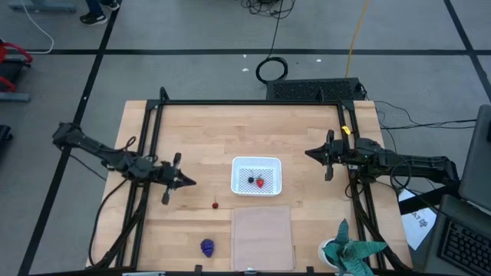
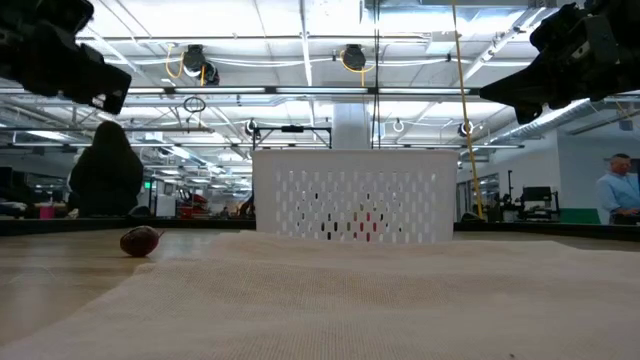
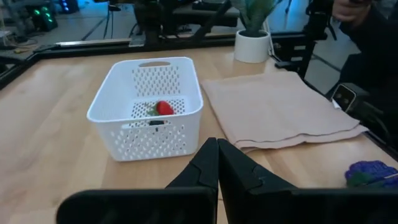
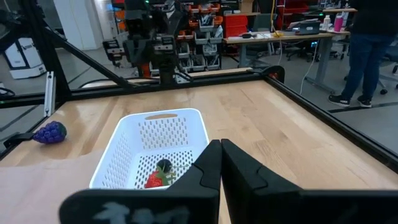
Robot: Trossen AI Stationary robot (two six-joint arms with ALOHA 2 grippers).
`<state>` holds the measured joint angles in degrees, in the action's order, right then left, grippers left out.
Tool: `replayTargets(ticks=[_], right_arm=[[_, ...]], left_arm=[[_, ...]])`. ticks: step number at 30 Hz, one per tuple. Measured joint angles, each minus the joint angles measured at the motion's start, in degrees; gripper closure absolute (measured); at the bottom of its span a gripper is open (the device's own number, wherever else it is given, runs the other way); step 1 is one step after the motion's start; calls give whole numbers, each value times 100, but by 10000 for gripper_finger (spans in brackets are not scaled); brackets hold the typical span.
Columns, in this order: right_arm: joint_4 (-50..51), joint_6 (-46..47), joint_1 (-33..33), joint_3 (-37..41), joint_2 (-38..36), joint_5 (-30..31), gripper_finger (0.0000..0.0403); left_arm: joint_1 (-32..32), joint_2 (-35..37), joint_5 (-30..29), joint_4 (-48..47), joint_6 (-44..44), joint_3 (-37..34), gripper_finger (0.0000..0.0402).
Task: Pick and placing Produce into tupperware
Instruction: Put the purple grapes into the white bin
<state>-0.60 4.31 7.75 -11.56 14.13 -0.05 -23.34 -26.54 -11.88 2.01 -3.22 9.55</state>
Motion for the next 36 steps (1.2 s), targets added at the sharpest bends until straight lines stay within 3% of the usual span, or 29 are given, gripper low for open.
replayTargets(ticks=[10, 15, 29, 36], right_arm=[[1, 17, 1, -2, 1, 0, 403], [21, 18, 0, 0, 0, -2, 403], [132, 17, 1, 0, 0, -2, 403], [185, 18, 2, 0, 1, -2, 403]], left_arm=[[-886, -1604, -921, -1757, -121, 2008, 399], [-1087, -2482, -954, -2727, -419, 2951, 399], [-1657, -4269, -471, -3288, -893, 4496, 399], [-1691, -5025, 69, -3613, -2155, 4888, 399]])
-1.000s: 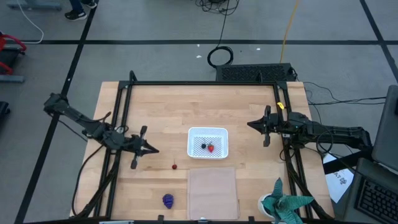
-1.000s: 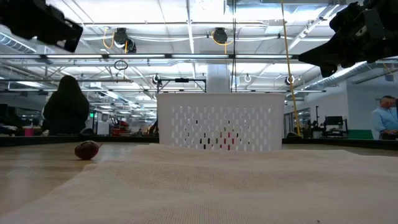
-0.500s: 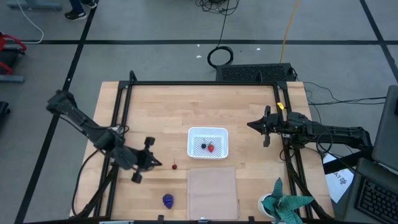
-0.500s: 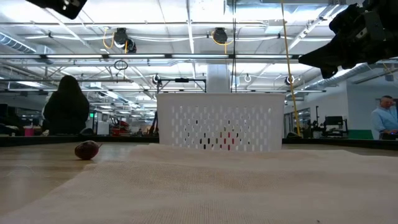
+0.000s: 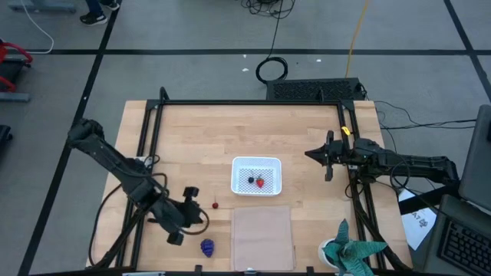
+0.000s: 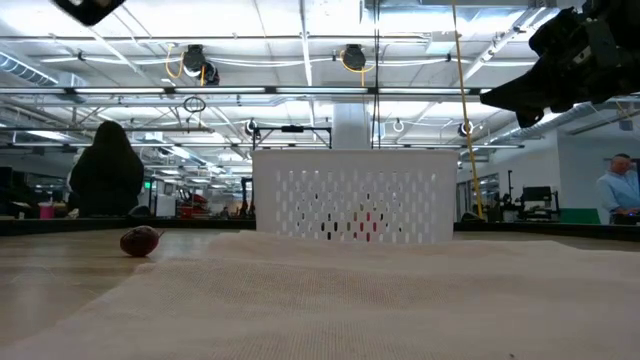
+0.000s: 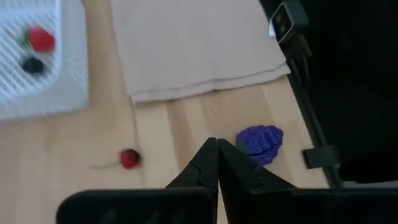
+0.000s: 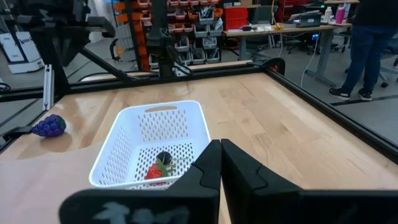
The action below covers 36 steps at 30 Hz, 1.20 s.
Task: Pick and placing Produce into tupperware
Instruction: Put the purple grapes into the white bin
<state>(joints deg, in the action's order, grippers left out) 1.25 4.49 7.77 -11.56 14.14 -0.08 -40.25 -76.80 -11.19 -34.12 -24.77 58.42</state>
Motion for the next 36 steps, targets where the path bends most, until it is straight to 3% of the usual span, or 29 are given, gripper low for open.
replayTargets(ticks=[7, 11, 14, 20, 31, 36], right_arm=[[77, 0, -2, -1, 1, -3, 403], [81, -1, -2, 1, 0, -4, 403], [113, -2, 0, -1, 0, -2, 403], [185, -41, -2, -1, 1, -4, 403], [252, -41, -2, 1, 4, -2, 403], [329, -24, 0, 1, 4, -4, 403]], left_arm=[[46, -611, 534, 100, -980, 4, 394], [59, -881, 589, 402, -1463, 2, 363], [12, -1100, 756, 771, -1638, -3, 324], [-98, -1394, 823, 1533, -1126, -3, 227], [-336, -1401, 685, 1492, -1721, -3, 53], [-350, -1401, 354, 1284, -1803, -3, 5]])
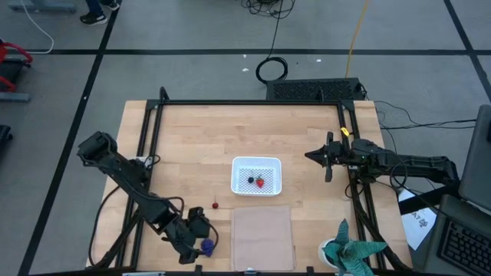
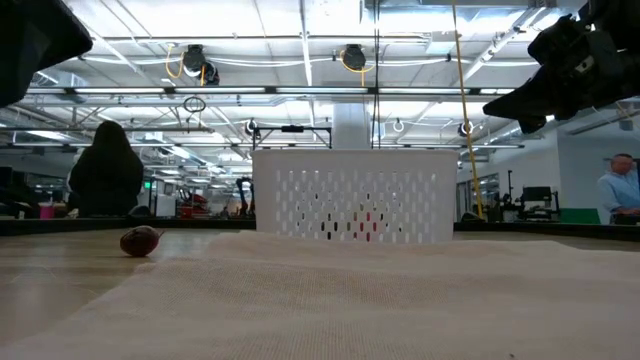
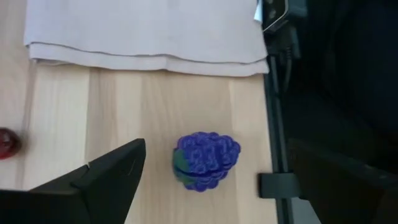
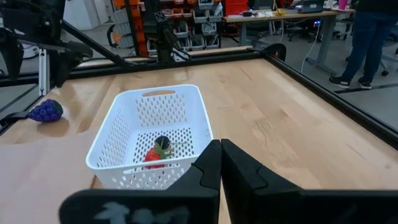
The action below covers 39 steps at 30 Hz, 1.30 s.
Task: Pick and placing Produce into tupperware
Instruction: Put the purple grapes into the white bin
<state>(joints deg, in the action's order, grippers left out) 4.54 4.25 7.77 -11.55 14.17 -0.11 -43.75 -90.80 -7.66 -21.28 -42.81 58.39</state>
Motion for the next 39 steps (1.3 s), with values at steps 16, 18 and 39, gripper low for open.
replayTargets(ticks=[16, 18, 39], right_arm=[[50, 105, -1, -2, 0, -1, 403], [50, 105, 0, -2, 0, -1, 403], [52, 109, -2, 0, 0, -1, 403]], left_arm=[[-27, -601, 230, 254, -637, -11, 4], [-28, -601, 207, 352, -626, -11, 4], [-76, -1282, 242, 314, -1043, -4, 4]])
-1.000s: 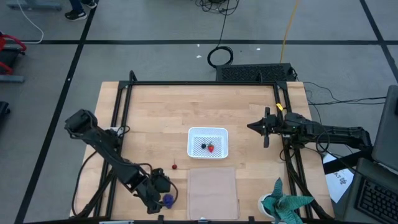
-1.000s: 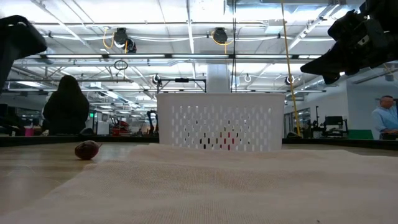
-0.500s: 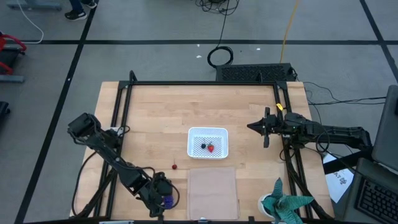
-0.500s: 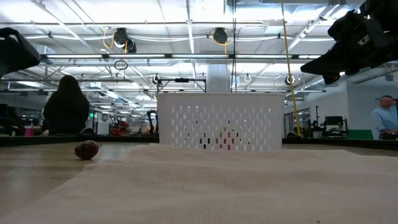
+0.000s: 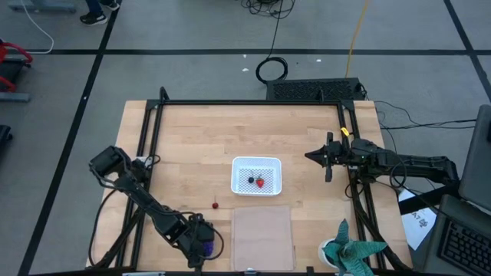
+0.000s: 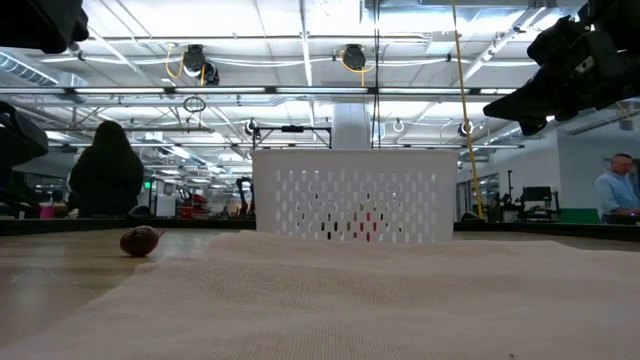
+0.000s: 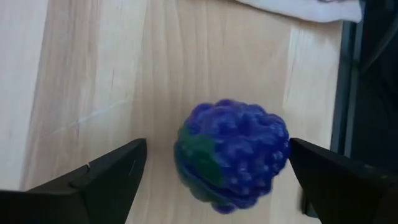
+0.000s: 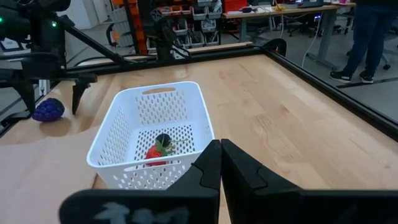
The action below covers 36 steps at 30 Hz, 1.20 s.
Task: Pick and placing Produce into tupperware
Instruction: Put the purple grapes into the white bin
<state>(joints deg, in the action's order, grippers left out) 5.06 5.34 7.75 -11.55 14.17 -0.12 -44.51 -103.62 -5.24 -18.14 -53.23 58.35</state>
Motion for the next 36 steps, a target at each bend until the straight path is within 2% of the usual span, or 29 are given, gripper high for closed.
replayTargets(ticks=[23, 32, 36], right_arm=[[-2, 22, 1, -1, 0, 2, 403], [-2, 22, 0, -1, -1, 1, 403], [-2, 57, 2, -2, 0, 2, 403]], left_arm=[[153, -36, -351, -19, 290, 2, 8], [157, -36, -58, -17, 577, 0, 100], [161, -36, 8, 1, 625, 0, 127]])
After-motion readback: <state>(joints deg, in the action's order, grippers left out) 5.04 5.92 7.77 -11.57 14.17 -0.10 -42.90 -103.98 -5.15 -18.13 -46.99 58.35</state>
